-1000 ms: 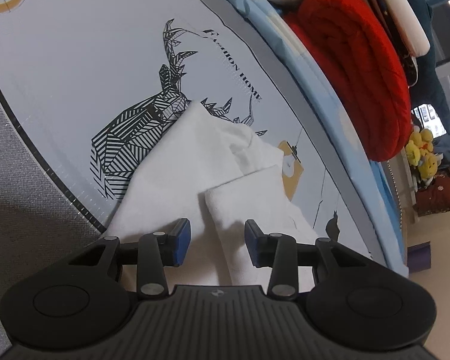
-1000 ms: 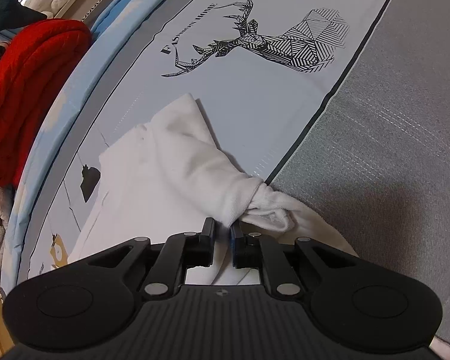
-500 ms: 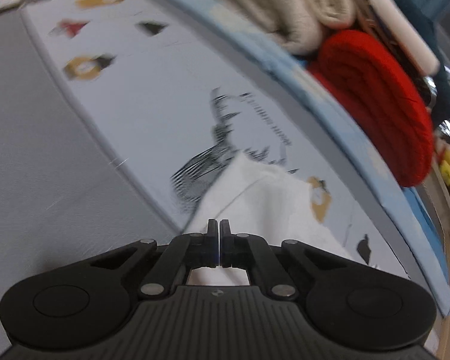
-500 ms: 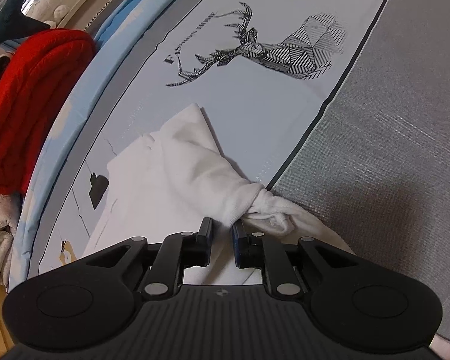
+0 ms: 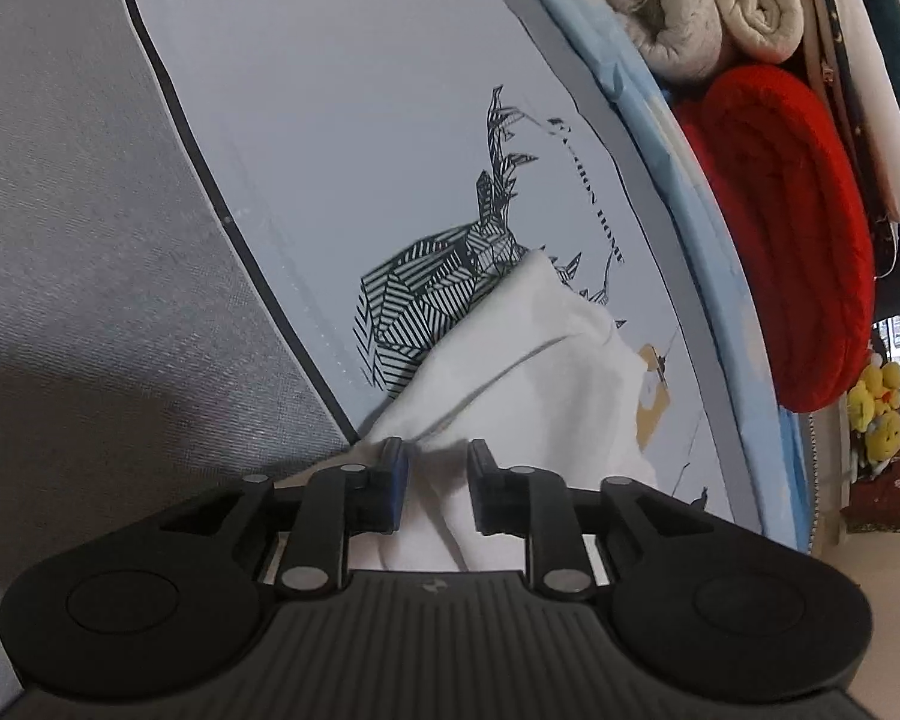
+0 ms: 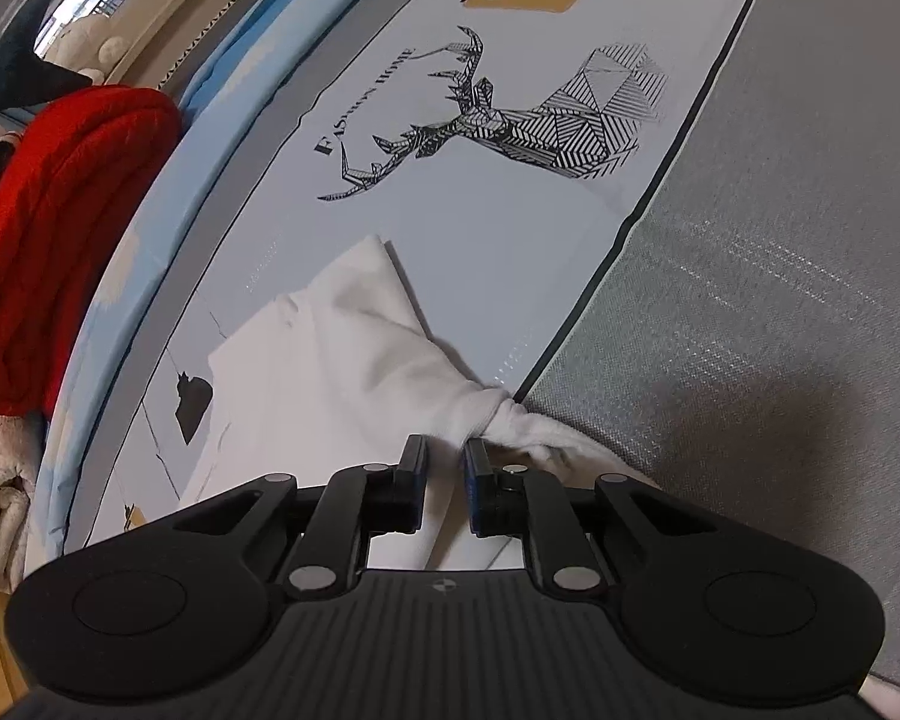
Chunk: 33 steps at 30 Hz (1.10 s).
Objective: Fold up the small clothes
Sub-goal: 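Pinch the folded shirt with the right gripper while the left gripper folds it over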
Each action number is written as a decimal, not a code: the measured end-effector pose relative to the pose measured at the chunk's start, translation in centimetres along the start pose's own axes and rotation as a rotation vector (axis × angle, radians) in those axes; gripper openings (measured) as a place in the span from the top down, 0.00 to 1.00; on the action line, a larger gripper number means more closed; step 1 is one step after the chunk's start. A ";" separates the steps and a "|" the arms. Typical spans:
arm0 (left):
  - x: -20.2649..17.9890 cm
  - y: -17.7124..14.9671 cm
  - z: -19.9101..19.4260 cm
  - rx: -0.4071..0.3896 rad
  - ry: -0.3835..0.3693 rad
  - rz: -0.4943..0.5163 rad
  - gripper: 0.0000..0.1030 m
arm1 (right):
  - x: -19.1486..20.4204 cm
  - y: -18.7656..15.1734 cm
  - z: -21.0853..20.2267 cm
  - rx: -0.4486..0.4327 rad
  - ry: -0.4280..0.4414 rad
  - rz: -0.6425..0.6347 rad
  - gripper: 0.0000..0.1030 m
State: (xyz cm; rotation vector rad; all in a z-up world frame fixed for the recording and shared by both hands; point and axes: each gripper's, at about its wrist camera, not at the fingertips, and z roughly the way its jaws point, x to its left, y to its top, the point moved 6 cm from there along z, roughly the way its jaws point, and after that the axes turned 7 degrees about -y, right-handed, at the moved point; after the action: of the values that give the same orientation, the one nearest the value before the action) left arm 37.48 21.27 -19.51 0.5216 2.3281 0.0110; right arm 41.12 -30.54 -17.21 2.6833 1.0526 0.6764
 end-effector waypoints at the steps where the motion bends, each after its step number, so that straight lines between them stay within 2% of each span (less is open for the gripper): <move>1: -0.1 0.0 0.1 0.000 -0.002 0.003 0.76 | 0.0 0.0 0.1 0.001 -0.003 -0.001 0.87; 3: -0.3 -0.1 0.1 -0.002 -0.002 0.028 0.78 | 0.1 0.0 0.3 0.003 -0.008 -0.002 0.87; 5: -0.5 0.0 -0.2 -0.019 0.013 0.057 0.94 | 0.3 -0.1 0.4 0.003 -0.011 0.001 0.87; 7: -1.2 0.0 -1.1 -0.035 0.007 0.075 0.94 | 0.4 -0.1 0.5 0.000 -0.010 -0.003 0.89; 8: -1.7 0.0 -1.8 -0.041 -0.007 0.081 0.94 | 0.4 -0.1 0.4 -0.005 -0.007 -0.004 0.97; 10: -3.3 0.0 -3.6 -0.077 -0.037 0.136 0.94 | 0.5 0.1 -0.3 -0.030 0.007 0.009 0.99; 13: -4.5 -0.6 -6.3 -0.144 -0.036 0.206 0.94 | 0.5 0.7 -2.1 -0.091 0.049 0.039 1.00; 15: -3.6 -1.4 -6.6 -0.127 0.022 0.201 0.94 | 0.2 1.0 -3.0 -0.129 0.054 0.045 1.00; 16: -2.6 -1.8 -6.1 -0.095 0.078 0.186 0.93 | -0.1 0.9 -3.0 -0.127 0.044 0.053 1.00; 18: -0.2 -2.5 -4.5 0.017 0.174 0.120 0.92 | -0.8 0.4 -2.1 -0.072 0.005 0.049 0.99; 19: 0.6 -2.6 -4.1 0.044 0.192 0.091 0.90 | -1.2 0.0 -1.3 -0.030 -0.027 0.048 0.98; 21: 0.6 -2.3 -5.1 0.002 0.211 0.103 0.86 | -2.8 -0.4 -0.6 -0.001 -0.118 0.083 0.94; 23: -1.1 -1.8 -6.6 -0.089 0.205 0.187 0.86 | -3.3 -0.2 -1.2 -0.040 -0.149 0.086 0.94; 24: -2.1 -1.5 -7.2 -0.132 0.183 0.230 0.83 | -3.0 0.1 -1.9 -0.078 -0.142 0.069 0.94; 26: -3.6 -1.4 -7.5 -0.170 0.143 0.297 0.77 | -1.8 0.6 -3.6 -0.172 -0.098 0.021 0.94; 28: -4.5 -1.7 -6.6 -0.137 0.093 0.328 0.76 | -0.1 0.8 -5.0 -0.249 -0.020 -0.052 0.94; 29: -4.7 -1.9 -6.0 -0.112 0.082 0.332 0.76 | 0.7 0.9 -5.2 -0.260 0.026 -0.086 0.94; 31: -4.5 -2.5 -4.4 -0.055 0.085 0.337 0.76 | 2.1 0.8 -4.6 -0.221 0.106 -0.136 0.91; 33: -4.0 -3.1 -3.0 -0.004 0.104 0.325 0.76 | 2.4 0.6 -3.3 -0.159 0.123 -0.144 0.91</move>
State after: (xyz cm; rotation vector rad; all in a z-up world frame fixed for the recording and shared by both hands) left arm 36.90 17.40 -15.16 0.9103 2.3167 0.2009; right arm 41.43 -29.32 -13.31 2.4314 1.1561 0.8675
